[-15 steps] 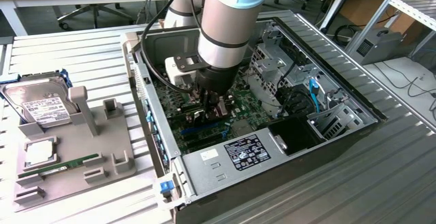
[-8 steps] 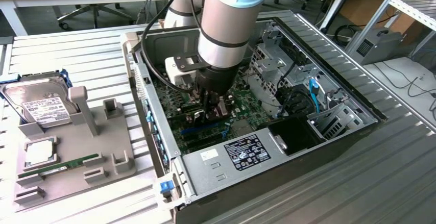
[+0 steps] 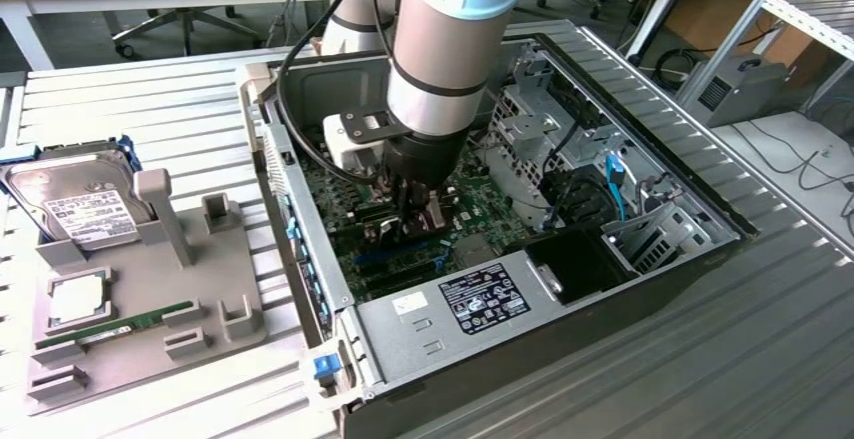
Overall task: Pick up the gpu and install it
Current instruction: 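Insert the gpu into the slot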
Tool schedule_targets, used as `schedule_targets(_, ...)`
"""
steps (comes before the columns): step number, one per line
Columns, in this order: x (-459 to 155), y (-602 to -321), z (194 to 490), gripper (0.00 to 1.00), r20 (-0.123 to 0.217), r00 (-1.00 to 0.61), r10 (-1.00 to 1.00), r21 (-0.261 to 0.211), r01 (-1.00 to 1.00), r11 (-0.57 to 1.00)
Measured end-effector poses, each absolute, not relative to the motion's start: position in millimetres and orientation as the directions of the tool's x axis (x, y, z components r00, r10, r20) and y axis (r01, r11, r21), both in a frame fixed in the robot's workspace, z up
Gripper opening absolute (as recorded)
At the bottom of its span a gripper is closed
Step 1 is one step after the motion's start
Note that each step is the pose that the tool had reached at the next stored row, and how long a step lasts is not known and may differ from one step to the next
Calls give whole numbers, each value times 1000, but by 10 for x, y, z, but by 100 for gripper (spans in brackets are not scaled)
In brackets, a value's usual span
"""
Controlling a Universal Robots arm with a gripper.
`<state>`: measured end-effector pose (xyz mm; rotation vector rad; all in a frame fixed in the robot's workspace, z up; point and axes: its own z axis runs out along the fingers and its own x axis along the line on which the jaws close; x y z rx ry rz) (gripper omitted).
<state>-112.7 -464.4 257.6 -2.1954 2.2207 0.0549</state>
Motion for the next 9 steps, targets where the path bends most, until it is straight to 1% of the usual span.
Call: schedule_targets(9, -1128, -4632, 2575, 27, -38, -12, -999, 12, -1000, 11)
